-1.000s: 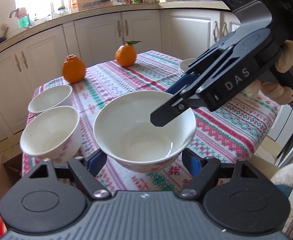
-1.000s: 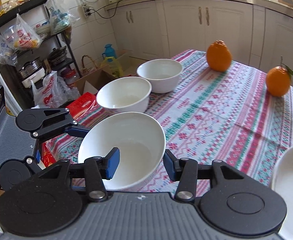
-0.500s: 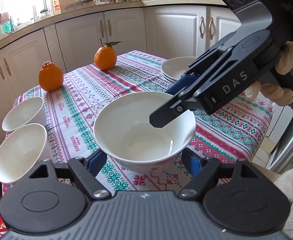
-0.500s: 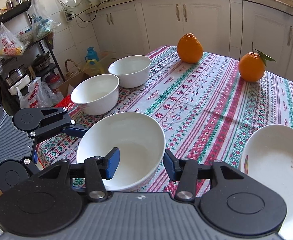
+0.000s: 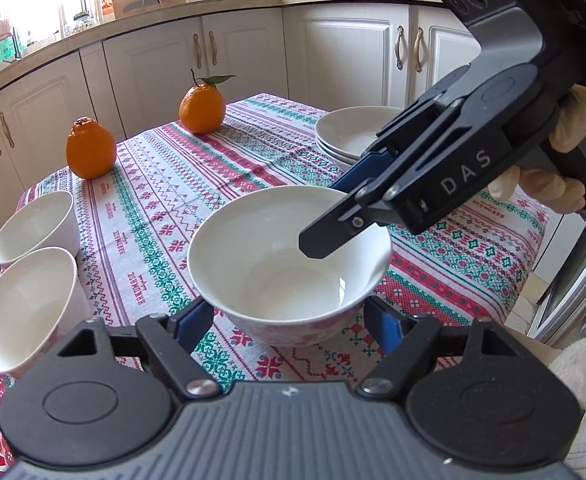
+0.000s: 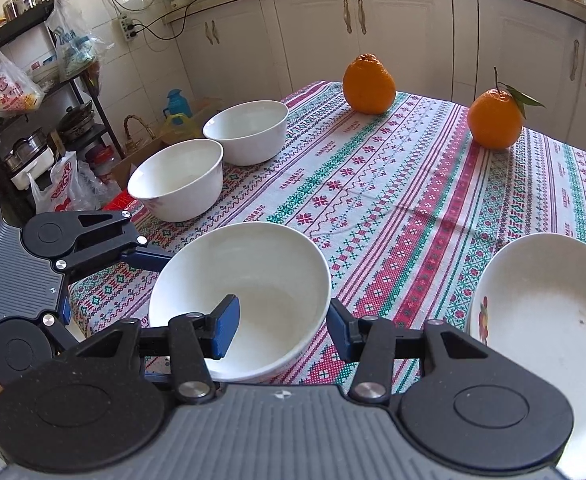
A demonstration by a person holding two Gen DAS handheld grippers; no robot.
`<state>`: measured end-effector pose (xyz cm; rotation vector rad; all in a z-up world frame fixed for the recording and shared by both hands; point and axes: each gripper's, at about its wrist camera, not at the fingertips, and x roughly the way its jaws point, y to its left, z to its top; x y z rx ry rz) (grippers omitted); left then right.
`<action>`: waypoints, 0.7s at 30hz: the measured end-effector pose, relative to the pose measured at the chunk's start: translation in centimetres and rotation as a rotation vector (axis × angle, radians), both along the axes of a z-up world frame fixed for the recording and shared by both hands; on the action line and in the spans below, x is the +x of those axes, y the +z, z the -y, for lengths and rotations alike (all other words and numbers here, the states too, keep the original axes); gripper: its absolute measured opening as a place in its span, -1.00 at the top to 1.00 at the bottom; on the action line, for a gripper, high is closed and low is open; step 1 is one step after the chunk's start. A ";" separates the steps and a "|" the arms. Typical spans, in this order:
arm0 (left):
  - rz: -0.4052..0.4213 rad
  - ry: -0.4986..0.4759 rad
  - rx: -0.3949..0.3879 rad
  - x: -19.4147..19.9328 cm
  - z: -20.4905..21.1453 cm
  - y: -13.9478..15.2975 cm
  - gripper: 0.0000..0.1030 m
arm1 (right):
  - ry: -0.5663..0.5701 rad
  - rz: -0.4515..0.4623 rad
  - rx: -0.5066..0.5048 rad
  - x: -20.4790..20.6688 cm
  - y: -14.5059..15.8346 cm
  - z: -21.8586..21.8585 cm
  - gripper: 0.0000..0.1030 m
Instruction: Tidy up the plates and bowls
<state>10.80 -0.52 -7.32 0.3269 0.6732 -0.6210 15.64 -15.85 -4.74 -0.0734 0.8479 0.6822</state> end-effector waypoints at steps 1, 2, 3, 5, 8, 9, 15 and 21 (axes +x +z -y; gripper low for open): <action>-0.003 0.000 0.000 0.0 0.0 0.0 -0.59 | -0.001 -0.002 0.000 0.0 0.0 0.0 -0.03; -0.005 0.001 0.000 0.1 0.0 -0.1 -0.59 | -0.001 -0.003 0.000 0.0 -0.1 -0.1 -0.03; -0.007 0.002 0.000 0.1 0.0 -0.1 -0.59 | -0.001 -0.004 0.000 0.0 -0.1 -0.1 -0.03; -0.009 0.003 -0.002 0.1 -0.1 -0.3 -0.59 | 0.000 -0.006 0.001 0.1 -0.2 -0.1 -0.06; -0.007 0.003 -0.006 0.1 -0.1 -0.3 -0.60 | 0.001 -0.004 0.008 0.1 -0.2 -0.2 -0.19; -0.008 0.000 -0.007 0.0 -0.1 -0.3 -0.64 | 0.002 0.000 0.010 0.1 -0.1 -0.2 -0.26; 0.000 0.001 -0.022 -0.5 -0.6 -0.1 -0.78 | -0.003 0.044 -0.001 -0.4 0.4 -0.6 -0.77; 0.006 0.029 -0.019 -1.7 -1.7 0.4 -0.79 | 0.001 0.085 -0.021 -0.7 0.9 -1.1 -0.94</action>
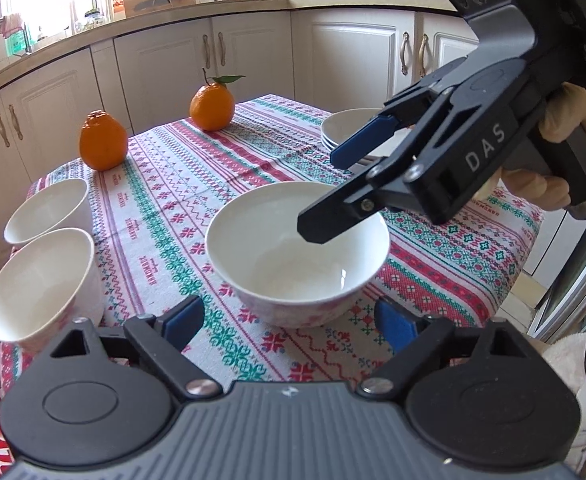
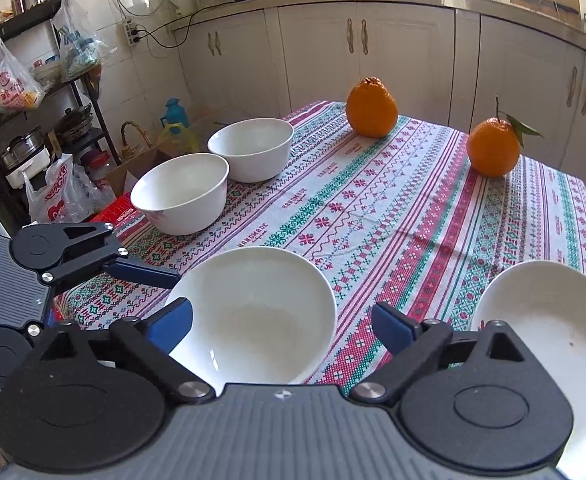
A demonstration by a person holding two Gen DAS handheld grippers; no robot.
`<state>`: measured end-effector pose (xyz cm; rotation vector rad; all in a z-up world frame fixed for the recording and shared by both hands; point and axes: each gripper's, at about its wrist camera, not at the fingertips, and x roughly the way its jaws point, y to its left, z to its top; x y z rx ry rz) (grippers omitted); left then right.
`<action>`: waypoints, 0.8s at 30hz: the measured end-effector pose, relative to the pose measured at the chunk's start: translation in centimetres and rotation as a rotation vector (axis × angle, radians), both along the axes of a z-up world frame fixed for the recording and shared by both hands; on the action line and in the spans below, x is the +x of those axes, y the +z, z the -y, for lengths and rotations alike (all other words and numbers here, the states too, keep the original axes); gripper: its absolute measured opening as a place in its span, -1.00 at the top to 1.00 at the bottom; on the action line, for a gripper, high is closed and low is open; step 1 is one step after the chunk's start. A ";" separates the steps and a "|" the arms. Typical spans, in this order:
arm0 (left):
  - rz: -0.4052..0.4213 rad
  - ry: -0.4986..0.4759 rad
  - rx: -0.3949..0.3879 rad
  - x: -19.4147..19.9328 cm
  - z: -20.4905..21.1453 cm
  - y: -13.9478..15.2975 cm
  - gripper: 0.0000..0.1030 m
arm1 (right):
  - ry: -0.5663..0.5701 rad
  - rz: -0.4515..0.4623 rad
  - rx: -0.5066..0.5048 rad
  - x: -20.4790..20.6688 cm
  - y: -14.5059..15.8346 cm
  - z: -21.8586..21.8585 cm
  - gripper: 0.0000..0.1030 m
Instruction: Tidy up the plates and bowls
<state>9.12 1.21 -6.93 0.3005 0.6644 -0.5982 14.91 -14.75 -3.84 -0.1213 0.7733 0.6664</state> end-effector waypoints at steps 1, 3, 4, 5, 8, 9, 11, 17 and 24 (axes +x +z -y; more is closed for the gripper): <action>0.003 0.010 0.002 -0.2 -0.3 0.1 -0.80 | 0.001 0.008 -0.005 -0.1 0.1 -0.1 -0.95; 0.006 0.032 -0.001 -0.5 -1.0 0.4 -0.87 | 0.008 0.022 -0.016 -0.1 0.3 -0.5 -0.97; 0.008 0.046 -0.002 -0.6 -1.4 0.6 -0.87 | 0.012 0.027 -0.019 -0.1 0.4 -0.7 -0.98; 0.008 0.061 -0.003 -0.7 -1.8 0.7 -0.87 | 0.017 0.032 -0.022 -0.2 0.5 -0.9 -0.98; 0.011 0.092 -0.009 -1.0 -3.0 0.9 -0.88 | 0.032 0.053 -0.028 -0.2 1.0 -1.8 -1.00; 0.014 0.103 -0.013 -1.1 -3.5 1.0 -0.88 | 0.037 0.061 -0.033 -0.3 1.1 -2.1 -1.00; 0.021 0.123 -0.014 -1.2 -4.3 1.3 -0.88 | 0.047 0.077 -0.044 -0.3 1.4 -2.7 -1.00; 0.068 0.209 -0.002 -0.7 -7.9 2.6 -0.88 | 0.101 0.111 -0.084 -0.2 1.9 -5.1 -1.00; 0.070 0.334 -0.043 2.9 -12.6 3.9 -0.92 | 0.176 0.131 -0.124 0.3 1.9 -8.4 -1.00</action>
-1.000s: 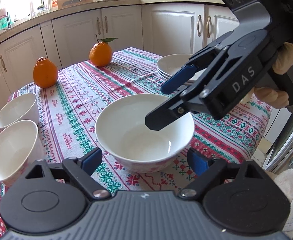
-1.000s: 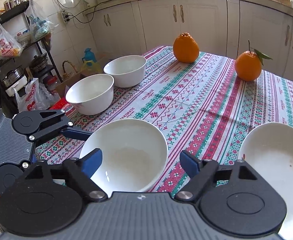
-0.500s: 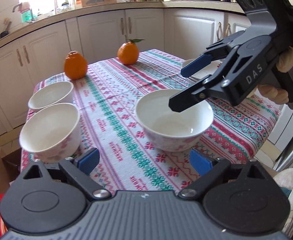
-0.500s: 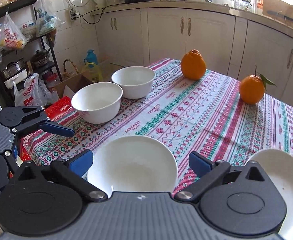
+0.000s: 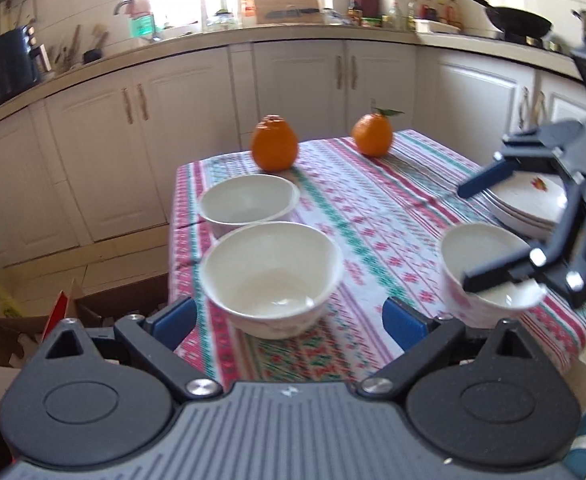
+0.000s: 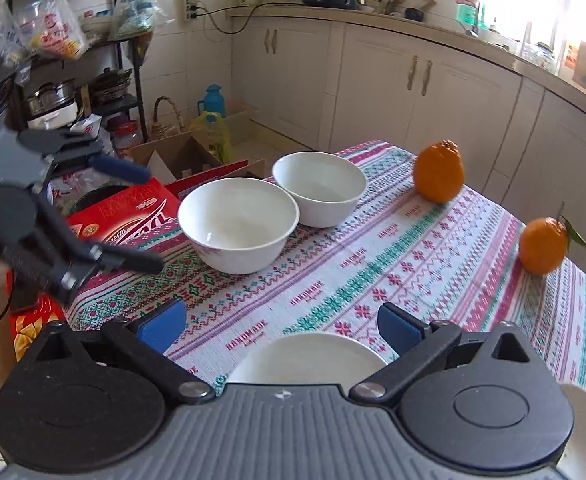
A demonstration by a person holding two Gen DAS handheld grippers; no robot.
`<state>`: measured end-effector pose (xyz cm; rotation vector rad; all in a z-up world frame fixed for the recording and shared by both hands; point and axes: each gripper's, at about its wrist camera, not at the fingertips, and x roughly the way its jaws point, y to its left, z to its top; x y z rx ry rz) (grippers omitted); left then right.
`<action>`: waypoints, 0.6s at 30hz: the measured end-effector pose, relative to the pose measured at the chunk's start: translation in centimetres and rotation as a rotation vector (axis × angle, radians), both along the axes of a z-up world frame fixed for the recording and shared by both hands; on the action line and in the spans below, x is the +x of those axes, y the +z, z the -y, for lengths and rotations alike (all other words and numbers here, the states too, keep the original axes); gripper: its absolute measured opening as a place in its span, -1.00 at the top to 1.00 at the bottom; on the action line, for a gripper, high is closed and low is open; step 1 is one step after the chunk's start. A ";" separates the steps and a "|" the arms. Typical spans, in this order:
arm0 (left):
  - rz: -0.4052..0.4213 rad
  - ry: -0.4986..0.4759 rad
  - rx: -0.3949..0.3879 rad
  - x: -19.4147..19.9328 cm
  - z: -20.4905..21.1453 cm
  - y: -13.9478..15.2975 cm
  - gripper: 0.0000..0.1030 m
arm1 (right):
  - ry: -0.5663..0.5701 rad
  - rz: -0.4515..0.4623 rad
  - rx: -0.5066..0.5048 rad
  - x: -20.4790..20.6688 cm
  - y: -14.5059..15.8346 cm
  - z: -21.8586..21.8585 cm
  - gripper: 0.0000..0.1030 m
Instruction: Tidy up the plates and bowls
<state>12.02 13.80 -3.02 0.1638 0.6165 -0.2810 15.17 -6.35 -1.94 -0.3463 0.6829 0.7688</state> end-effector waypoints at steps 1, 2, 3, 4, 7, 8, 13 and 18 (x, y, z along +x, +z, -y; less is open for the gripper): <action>-0.005 0.022 -0.012 0.6 -0.6 0.1 -0.92 | 0.021 -0.003 -0.002 0.0 0.0 -0.4 -1.00; -0.010 0.036 -0.018 1.3 -1.0 0.1 -0.92 | 0.044 -0.005 -0.003 0.0 -0.1 -0.8 -1.00; -0.014 0.050 -0.017 2.0 -1.5 0.0 -0.91 | 0.055 -0.002 -0.003 -0.1 -0.1 -1.2 -1.00; -0.017 0.063 -0.013 2.6 -1.8 0.0 -0.91 | 0.062 0.007 -0.005 -0.1 -0.1 -1.5 -1.00; -0.029 0.064 -0.015 4.1 -2.5 -0.3 -0.89 | 0.052 0.036 -0.033 0.3 -0.2 -2.7 -1.00; -0.039 0.062 -0.022 4.6 -2.6 -0.4 -0.87 | 0.054 0.033 -0.033 0.5 -0.3 -3.0 -1.00; -0.084 0.033 -0.059 6.7 -2.8 -1.1 -0.79 | 0.070 0.013 -0.024 1.8 -0.8 -4.4 -1.00; -0.124 0.005 -0.066 8.4 -2.8 -1.6 -0.48 | 0.106 -0.008 -0.037 3.0 -1.6 -6.0 -0.97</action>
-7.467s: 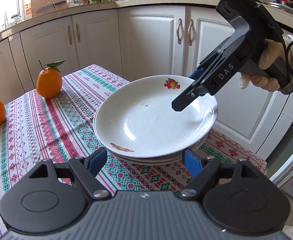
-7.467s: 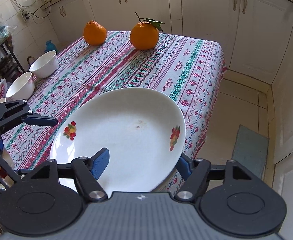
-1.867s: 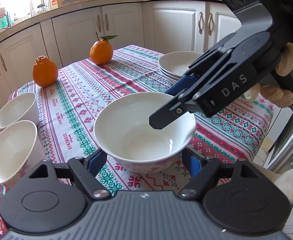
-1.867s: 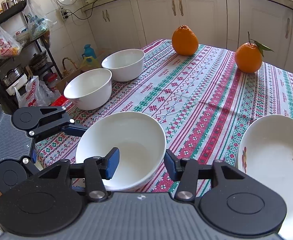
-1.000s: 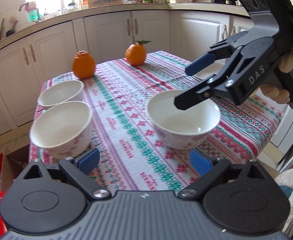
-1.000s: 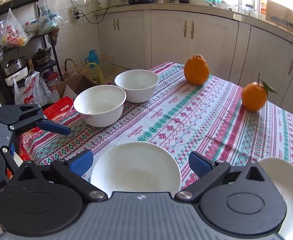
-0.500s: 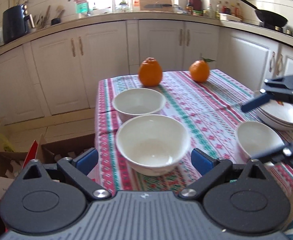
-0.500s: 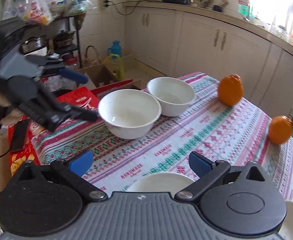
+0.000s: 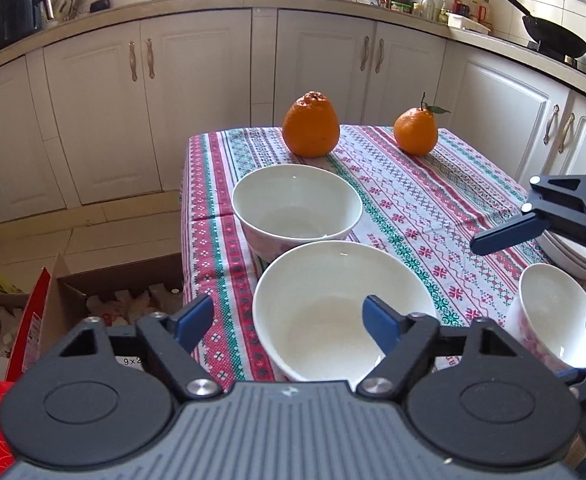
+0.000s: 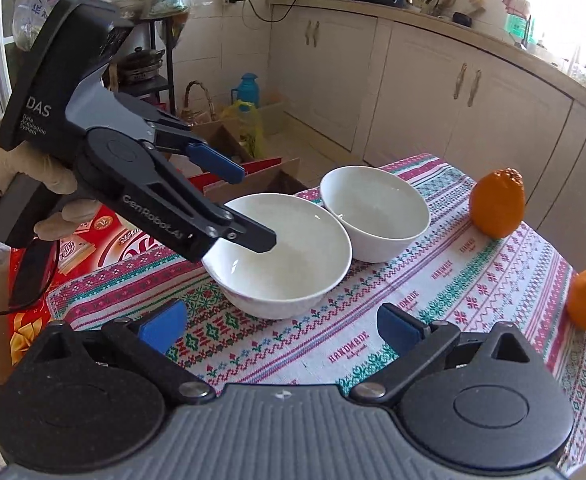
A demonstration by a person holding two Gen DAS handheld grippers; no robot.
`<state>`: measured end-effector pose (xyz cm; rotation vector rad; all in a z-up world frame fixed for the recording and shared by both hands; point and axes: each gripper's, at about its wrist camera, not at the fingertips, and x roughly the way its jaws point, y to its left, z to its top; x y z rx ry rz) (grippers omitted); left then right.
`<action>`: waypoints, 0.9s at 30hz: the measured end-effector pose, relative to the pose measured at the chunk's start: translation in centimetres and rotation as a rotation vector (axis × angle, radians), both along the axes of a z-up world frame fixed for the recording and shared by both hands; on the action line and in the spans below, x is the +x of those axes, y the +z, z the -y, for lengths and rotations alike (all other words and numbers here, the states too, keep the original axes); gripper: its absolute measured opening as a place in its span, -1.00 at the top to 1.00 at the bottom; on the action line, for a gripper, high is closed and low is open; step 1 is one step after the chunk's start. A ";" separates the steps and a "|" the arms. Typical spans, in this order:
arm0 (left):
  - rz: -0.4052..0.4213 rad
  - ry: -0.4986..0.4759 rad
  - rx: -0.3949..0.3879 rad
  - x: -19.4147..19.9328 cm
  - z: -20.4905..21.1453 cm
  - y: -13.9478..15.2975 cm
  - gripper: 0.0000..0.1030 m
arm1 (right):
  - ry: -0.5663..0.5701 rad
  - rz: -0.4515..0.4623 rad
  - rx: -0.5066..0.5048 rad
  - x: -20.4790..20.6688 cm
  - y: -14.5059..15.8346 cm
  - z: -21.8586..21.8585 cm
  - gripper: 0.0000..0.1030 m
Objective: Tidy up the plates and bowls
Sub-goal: 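Close the left gripper on the rim of another white bowl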
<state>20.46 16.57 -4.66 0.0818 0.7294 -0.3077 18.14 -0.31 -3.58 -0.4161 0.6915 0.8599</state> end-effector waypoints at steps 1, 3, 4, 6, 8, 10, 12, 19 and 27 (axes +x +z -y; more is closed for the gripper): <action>-0.006 -0.005 -0.004 0.2 0.0 -0.1 -0.45 | 0.005 -0.005 -0.003 0.3 -0.2 -0.2 -0.94; -0.021 -0.018 -0.020 0.8 -0.1 -0.1 -0.37 | 0.010 -0.015 -0.005 0.8 -0.5 -0.5 -0.86; -0.026 -0.023 -0.026 0.9 -0.1 -0.2 -0.34 | 0.014 -0.026 -0.005 1.1 -0.6 -0.7 -0.80; -0.035 -0.033 -0.032 1.3 -0.1 -0.2 -0.23 | 0.023 -0.048 -0.008 1.6 -0.9 -0.9 -0.72; -0.043 -0.042 -0.033 1.6 -0.1 -0.3 -0.16 | 0.032 -0.053 -0.015 1.8 -1.1 -1.1 -0.69; -0.050 -0.045 -0.036 1.8 -0.2 -0.3 -0.11 | 0.042 -0.056 -0.028 1.9 -1.4 -1.4 -0.64; -0.057 -0.050 -0.038 2.1 -0.3 -0.4 -0.07 | 0.051 -0.055 -0.037 2.0 -1.6 -1.7 -0.61; -0.077 -0.057 -0.042 2.6 -0.5 -0.5 0.03 | 0.075 -0.050 -0.062 2.3 -1.9 -2.3 -0.51; -0.110 -0.068 -0.058 3.0 -0.6 -0.9 0.15 | 0.082 -0.053 -0.064 2.5 -2.2 -2.5 -0.42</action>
